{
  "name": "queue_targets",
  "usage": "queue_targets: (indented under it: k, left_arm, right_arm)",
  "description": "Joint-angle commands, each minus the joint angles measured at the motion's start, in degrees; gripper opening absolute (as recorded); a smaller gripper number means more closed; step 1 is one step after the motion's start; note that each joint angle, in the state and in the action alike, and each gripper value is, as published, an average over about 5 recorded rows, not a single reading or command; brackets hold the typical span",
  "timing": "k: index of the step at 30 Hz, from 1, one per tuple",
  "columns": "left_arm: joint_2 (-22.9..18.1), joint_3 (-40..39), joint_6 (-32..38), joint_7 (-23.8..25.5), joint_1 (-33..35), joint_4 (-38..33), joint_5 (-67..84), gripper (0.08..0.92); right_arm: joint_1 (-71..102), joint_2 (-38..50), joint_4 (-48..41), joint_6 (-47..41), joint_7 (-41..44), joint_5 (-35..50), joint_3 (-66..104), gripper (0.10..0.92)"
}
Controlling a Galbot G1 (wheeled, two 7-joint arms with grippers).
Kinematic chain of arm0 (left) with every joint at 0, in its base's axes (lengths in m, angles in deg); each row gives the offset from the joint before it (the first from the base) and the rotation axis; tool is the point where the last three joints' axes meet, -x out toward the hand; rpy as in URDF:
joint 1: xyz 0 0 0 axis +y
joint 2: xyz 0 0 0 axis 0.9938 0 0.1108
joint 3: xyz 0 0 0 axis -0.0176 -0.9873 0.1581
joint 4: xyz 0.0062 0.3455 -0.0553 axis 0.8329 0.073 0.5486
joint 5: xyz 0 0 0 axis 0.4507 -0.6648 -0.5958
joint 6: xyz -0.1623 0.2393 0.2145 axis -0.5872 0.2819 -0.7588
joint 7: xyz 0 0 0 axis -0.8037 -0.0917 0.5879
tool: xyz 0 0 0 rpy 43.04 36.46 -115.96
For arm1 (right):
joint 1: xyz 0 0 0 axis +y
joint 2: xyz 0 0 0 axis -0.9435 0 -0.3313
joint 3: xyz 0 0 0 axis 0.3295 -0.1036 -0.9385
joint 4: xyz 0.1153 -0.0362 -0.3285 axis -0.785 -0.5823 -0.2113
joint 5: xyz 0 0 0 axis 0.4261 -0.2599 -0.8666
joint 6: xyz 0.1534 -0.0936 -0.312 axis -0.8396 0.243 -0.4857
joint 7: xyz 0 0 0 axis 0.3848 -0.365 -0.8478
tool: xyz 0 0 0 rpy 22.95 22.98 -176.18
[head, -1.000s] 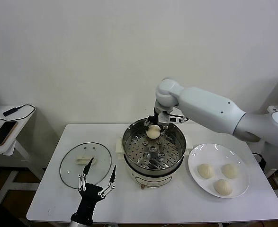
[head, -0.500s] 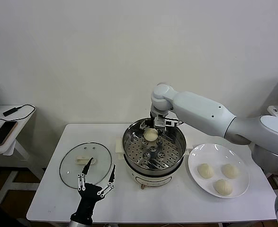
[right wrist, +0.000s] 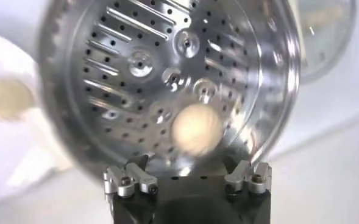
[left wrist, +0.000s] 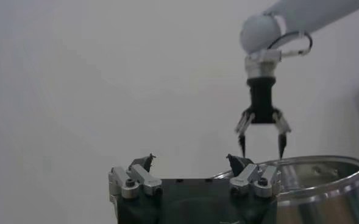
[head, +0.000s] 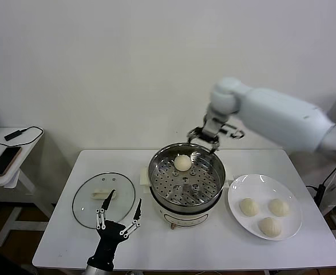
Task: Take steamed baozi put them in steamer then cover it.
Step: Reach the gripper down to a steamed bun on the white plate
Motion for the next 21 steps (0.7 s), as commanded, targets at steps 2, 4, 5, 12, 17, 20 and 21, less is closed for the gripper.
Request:
queue_targets:
  k: [2,4,5,12,17,20,21]
  left_arm:
    - [0.04,-0.69,-0.02,0.03,-0.09,-0.04,-0.25,0.823]
    - [0.02,-0.67,-0.03,0.02,-0.04,-0.15,-0.28,0.823]
    - [0.0,-0.65,-0.03,0.01,0.0,-0.17,-0.29,0.823]
    - [-0.43,-0.4,0.08,-0.04,0.2,0.01,-0.39,0.823]
    - [-0.6,-0.42,0.07,-0.09,0.15,0.2,-0.56,0.823]
    - [-0.64,-0.39,0.14,-0.12,0.19,0.32,-0.6,0.823]
    - [-0.64,-0.38,0.18,-0.13,0.2,0.42,-0.61,0.823]
  right_arm:
    - [-5.7,15.43,0.93,-16.92,0.74,17.71,-12.45,0.823]
    - [-4.01,16.45,0.99,-17.85,-0.82,18.42,-14.28,0.823]
    - [-2.97,16.82,1.17,-18.27,-1.7,18.84,-15.07,0.823]
    - [7.39,18.2,3.35,-19.97,-6.92,19.31,-15.03,0.823]
    - [12.99,17.82,3.24,-20.66,-9.17,17.0,-12.66,0.823]
    - [14.85,17.72,2.72,-21.17,-10.56,16.74,-12.01,0.823]
    - [15.47,17.69,2.37,-21.27,-11.14,16.75,-11.71,0.823]
